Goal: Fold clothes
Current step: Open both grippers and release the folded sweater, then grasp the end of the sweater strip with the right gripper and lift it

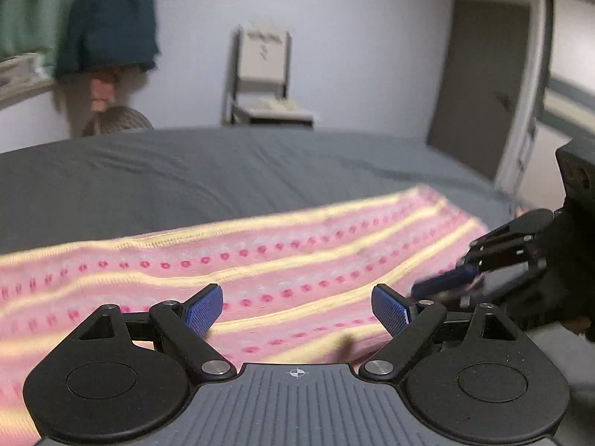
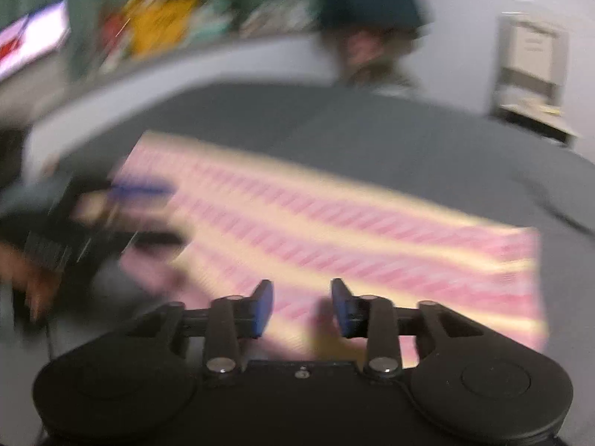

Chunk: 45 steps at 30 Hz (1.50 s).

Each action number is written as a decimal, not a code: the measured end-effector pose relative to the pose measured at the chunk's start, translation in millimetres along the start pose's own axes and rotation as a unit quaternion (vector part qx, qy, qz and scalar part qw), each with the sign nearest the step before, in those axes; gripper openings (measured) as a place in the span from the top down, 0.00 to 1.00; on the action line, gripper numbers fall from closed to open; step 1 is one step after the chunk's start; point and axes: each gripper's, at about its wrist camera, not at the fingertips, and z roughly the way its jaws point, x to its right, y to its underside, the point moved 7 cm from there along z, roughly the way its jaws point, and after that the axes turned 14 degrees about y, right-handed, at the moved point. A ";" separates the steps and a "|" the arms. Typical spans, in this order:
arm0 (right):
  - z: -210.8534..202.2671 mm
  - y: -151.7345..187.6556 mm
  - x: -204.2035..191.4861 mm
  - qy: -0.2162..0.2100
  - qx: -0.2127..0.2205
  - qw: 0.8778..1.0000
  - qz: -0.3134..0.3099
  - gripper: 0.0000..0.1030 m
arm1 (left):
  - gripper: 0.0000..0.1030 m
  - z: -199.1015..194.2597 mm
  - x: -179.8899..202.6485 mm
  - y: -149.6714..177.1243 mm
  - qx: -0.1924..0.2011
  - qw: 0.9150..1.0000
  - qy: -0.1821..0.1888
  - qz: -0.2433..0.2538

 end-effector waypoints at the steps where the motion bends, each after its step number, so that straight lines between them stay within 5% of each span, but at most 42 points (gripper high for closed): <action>1: -1.9 -6.1 19.5 0.018 0.006 0.999 0.026 0.57 | 0.15 0.9 6.4 0.2 0.016 1.000 -0.002 -0.003; 4: 3.2 -2.2 63.8 0.059 -0.018 0.996 0.058 0.56 | 0.15 16.2 26.1 -1.3 0.044 0.999 -0.005 -0.020; 8: 9.7 14.1 104.2 0.095 -0.054 0.991 0.075 0.49 | 0.15 54.1 39.6 17.7 0.002 0.998 -0.009 -0.069; 11: 15.7 22.7 112.8 0.085 -0.068 0.990 0.091 0.31 | 0.15 59.0 46.1 37.6 -0.008 0.994 -0.033 -0.101; 15: 29.5 25.2 120.1 0.053 -0.080 0.988 0.119 0.28 | 0.15 53.1 56.3 46.8 -0.006 0.993 -0.054 -0.109; 20: 35.7 23.9 129.8 -0.002 -0.108 0.979 0.172 0.25 | 0.15 17.5 66.8 34.3 0.095 0.985 -0.089 -0.117; 24: 50.9 26.5 125.2 -0.016 -0.143 0.975 0.170 0.25 | 0.15 41.9 72.2 27.4 0.074 0.991 -0.090 -0.068; 30: 60.7 27.3 118.0 -0.010 -0.159 0.978 0.135 0.22 | 0.15 61.6 57.3 32.4 0.055 0.987 -0.104 -0.109; 33: 60.5 27.9 126.2 -0.028 -0.151 0.976 0.154 0.28 | 0.15 67.8 54.7 37.8 0.045 0.986 -0.103 -0.120; 41: 58.2 25.7 130.6 -0.064 -0.145 0.962 0.220 0.77 | 0.14 77.1 62.3 39.8 0.032 0.988 -0.114 -0.096; 45: 43.7 -6.3 113.3 -0.061 -0.105 0.970 0.210 0.81 | 0.14 66.2 59.2 36.5 0.064 0.985 -0.099 -0.127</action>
